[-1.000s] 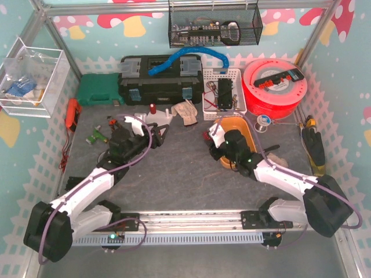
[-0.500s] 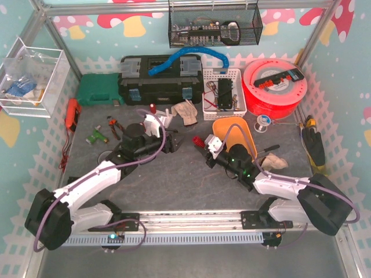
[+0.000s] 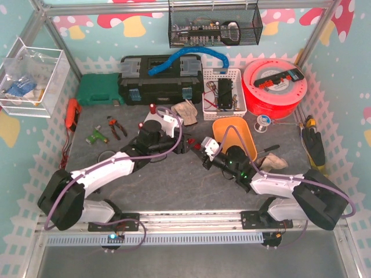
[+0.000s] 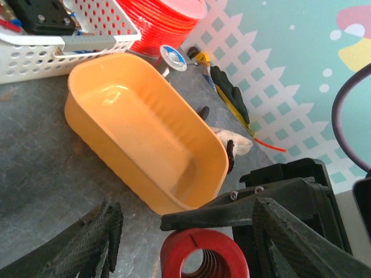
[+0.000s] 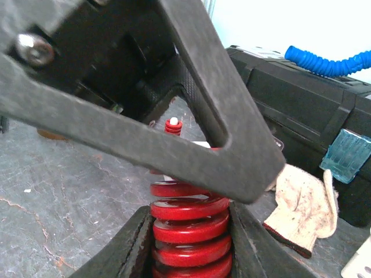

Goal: Install the large spring

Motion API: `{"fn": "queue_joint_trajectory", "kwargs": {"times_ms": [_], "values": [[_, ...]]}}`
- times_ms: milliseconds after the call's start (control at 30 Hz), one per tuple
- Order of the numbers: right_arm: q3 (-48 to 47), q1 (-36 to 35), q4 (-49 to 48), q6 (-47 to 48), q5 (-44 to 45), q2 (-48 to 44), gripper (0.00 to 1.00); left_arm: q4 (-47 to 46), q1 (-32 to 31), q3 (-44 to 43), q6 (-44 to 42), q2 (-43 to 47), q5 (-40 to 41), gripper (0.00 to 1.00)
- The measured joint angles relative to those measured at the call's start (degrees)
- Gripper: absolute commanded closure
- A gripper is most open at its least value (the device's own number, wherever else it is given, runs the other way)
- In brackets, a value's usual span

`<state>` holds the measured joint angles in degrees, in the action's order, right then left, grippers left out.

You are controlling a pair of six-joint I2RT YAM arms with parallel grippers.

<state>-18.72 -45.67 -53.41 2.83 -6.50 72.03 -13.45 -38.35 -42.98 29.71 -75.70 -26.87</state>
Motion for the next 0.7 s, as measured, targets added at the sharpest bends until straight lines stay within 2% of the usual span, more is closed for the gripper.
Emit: {"fn": "queue_joint_trajectory", "kwargs": {"times_ms": [300, 367, 467, 600, 700], "values": [[0.0, -0.5, -0.2, 0.2, 1.3, 0.0, 0.88, 0.1, -0.3, -0.2, 0.1, -1.0, -0.4, 0.56], [0.0, -0.5, -0.2, 0.2, 1.7, 0.1, 0.88, 0.0, -0.4, -0.2, 0.1, -1.0, -0.4, 0.63], [0.0, -0.5, 0.1, 0.2, 2.1, 0.3, 0.86, -0.1, -0.5, -0.2, 0.1, -0.8, -0.6, 0.80], [0.0, -0.6, 0.2, 0.0, 2.5, 0.3, 0.76, 0.2, -0.5, -0.2, 0.1, -0.7, -0.5, 0.93], [-0.1, -0.8, 0.3, -0.3, 3.0, 0.3, 0.66, 0.3, -0.5, -0.2, 0.1, -0.6, -0.5, 1.00]]}}
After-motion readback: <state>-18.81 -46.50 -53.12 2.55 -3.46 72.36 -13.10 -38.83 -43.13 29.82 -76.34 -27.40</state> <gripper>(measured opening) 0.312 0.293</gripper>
